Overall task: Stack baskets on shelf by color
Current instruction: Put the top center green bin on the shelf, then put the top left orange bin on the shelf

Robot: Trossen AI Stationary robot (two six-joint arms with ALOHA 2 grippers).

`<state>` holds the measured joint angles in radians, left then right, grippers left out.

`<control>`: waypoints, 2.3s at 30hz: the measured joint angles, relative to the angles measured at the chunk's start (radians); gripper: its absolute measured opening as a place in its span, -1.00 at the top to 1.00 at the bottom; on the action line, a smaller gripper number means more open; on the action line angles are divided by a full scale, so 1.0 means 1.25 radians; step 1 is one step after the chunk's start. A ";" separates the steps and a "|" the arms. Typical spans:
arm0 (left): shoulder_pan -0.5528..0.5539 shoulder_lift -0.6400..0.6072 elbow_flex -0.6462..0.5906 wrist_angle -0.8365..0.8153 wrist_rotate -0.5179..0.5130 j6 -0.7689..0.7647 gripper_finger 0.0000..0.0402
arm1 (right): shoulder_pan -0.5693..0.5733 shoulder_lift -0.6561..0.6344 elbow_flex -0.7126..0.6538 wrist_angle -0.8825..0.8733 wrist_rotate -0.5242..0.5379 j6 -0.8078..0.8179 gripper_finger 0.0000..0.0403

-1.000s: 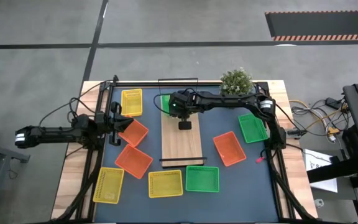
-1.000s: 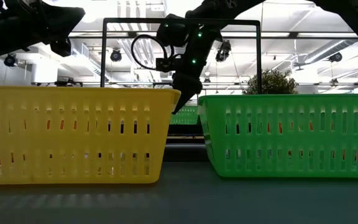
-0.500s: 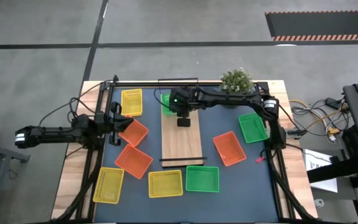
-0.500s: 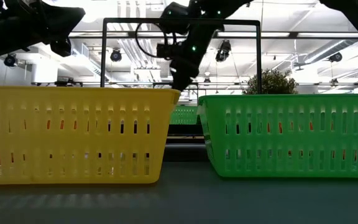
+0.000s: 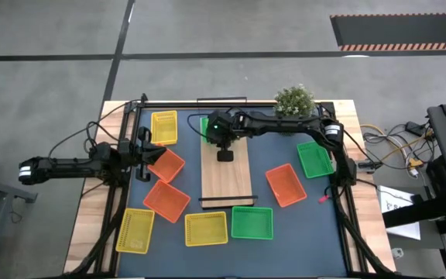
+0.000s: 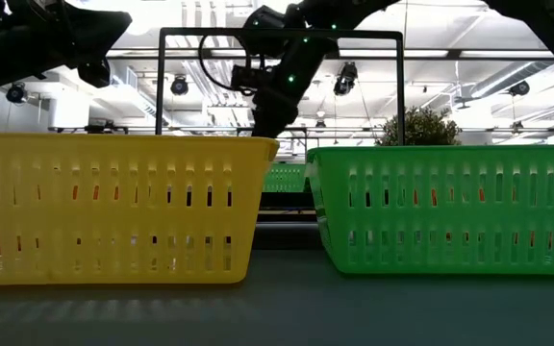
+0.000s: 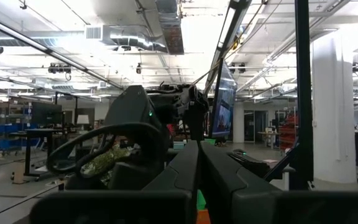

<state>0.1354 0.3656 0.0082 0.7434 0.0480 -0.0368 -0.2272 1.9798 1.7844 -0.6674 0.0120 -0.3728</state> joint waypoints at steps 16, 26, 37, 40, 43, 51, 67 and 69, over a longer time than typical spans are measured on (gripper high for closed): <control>0.000 -0.001 0.000 0.003 0.000 0.000 1.00 | -0.002 0.037 0.002 0.025 -0.001 -0.005 0.96; 0.000 -0.001 0.000 0.004 0.000 0.000 1.00 | -0.007 0.037 0.002 0.002 0.028 -0.032 0.96; 0.000 0.000 0.000 0.001 0.000 -0.028 1.00 | 0.045 -0.068 -0.018 -0.080 0.053 -0.031 0.96; 0.000 0.005 0.000 0.002 0.000 -0.029 1.00 | 0.075 -0.137 -0.059 -0.053 0.053 -0.025 0.96; 0.000 0.004 0.000 0.008 0.000 -0.047 1.00 | 0.110 -0.224 -0.148 0.021 0.054 -0.015 0.96; 0.000 0.005 0.001 0.012 0.000 -0.093 1.00 | 0.183 -0.461 -0.487 0.316 0.054 0.032 0.96; -0.001 0.036 0.015 0.095 0.000 -0.231 1.00 | 0.297 -0.772 -0.941 0.775 0.054 0.089 0.96; -0.001 0.051 0.027 0.097 0.000 -0.241 1.00 | 0.302 -0.786 -0.975 0.822 0.054 0.088 0.96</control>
<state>0.1338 0.4293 0.0416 0.8642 0.0483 -0.3385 0.1509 0.9967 0.5653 0.3599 0.0799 -0.2623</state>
